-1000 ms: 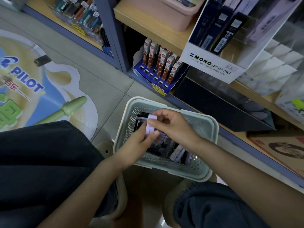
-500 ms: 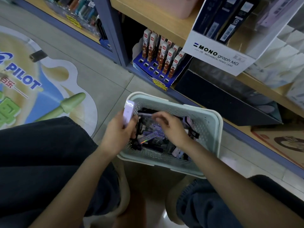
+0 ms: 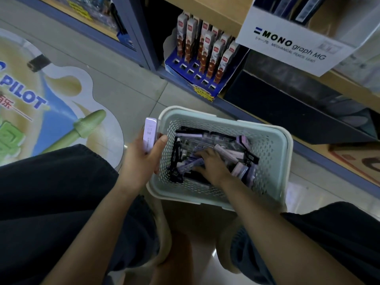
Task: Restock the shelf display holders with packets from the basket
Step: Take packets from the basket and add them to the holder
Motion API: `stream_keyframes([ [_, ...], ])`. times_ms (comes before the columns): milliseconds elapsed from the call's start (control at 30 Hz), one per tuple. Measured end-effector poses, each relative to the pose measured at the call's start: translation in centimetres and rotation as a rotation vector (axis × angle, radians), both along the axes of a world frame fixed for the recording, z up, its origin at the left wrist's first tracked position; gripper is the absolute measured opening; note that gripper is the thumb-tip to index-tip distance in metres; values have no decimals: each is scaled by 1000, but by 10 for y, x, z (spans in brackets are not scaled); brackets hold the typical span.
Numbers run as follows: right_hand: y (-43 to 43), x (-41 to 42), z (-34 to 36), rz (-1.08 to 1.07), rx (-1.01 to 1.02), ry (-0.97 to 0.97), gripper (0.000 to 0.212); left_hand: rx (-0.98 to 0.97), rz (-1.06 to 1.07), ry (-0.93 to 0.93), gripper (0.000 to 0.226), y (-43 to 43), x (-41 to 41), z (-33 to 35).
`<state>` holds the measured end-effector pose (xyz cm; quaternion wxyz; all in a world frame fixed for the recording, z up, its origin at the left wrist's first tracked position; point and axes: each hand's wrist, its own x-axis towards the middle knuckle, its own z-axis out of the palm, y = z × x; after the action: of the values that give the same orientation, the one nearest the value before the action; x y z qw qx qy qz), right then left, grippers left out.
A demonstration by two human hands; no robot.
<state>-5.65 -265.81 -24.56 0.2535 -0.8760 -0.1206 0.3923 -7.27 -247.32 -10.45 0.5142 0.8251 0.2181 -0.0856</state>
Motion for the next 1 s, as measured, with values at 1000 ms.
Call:
stream_keyframes([
  [1000,-8,18,35,169,-111,75,32,-9,75,236,35,-17,-21,11],
])
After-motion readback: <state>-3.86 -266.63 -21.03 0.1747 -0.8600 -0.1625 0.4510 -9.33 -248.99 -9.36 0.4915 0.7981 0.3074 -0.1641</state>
